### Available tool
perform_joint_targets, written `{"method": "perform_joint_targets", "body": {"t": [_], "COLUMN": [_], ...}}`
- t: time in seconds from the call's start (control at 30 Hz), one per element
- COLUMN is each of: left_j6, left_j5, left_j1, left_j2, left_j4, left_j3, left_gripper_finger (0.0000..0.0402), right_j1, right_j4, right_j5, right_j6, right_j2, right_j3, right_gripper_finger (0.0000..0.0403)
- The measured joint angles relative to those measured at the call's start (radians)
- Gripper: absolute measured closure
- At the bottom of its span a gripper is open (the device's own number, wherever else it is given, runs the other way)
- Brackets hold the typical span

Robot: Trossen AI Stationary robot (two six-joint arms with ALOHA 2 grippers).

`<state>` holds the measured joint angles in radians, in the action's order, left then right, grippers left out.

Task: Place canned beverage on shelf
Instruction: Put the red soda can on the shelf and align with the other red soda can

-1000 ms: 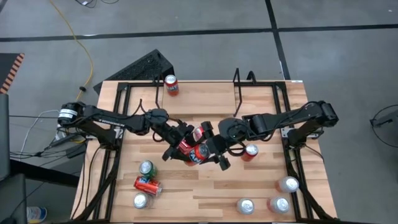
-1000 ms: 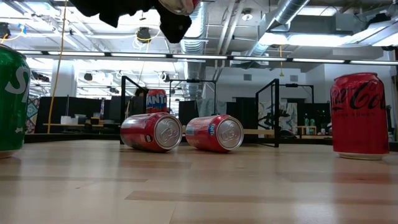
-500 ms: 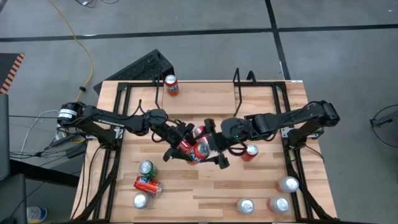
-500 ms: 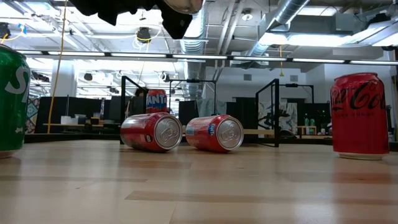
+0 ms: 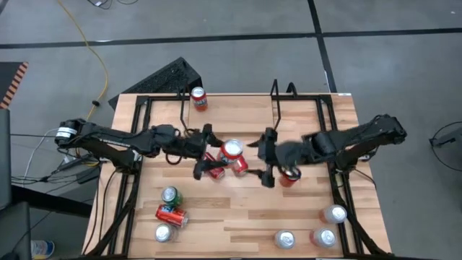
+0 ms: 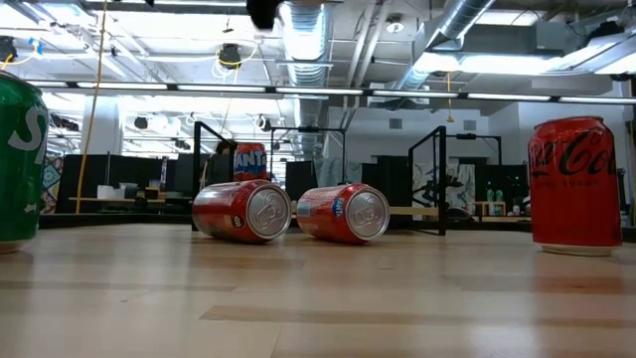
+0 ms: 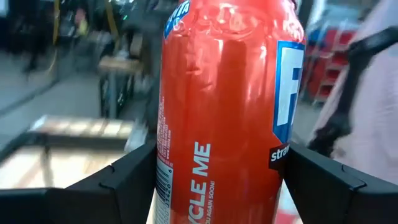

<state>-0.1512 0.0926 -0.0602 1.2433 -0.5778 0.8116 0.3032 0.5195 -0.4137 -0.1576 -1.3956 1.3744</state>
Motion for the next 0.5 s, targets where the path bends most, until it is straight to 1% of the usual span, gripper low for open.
{"method": "perform_joint_targets", "body": {"t": [0.13, 0.23, 0.33, 0.5], "left_j6": [0.062, 0.101, 0.119, 0.068], "left_j5": [0.007, 0.003, -0.008, -0.104], "left_j1": [-0.036, -0.058, -0.074, -0.074], "left_j2": [-0.047, -0.078, -0.094, -0.096], "left_j4": [-0.050, -0.079, -0.206, -0.517], "left_j3": [0.000, -0.010, -0.102, -0.311], "left_gripper_finger": [0.0116, 0.0115, 0.0115, 0.0115], "right_j1": [0.024, 0.022, 0.022, 0.025], "right_j4": [-0.228, -0.405, -0.528, -0.565], "right_j5": [-0.029, -0.006, 0.028, 0.033], "right_j6": [0.052, 0.060, 0.061, 0.015], "right_j2": [0.006, 0.002, -0.016, -0.023], "right_j3": [-0.106, -0.167, -0.196, -0.233], "right_gripper_finger": [0.0024, 0.0024, 0.0024, 0.0024]}}
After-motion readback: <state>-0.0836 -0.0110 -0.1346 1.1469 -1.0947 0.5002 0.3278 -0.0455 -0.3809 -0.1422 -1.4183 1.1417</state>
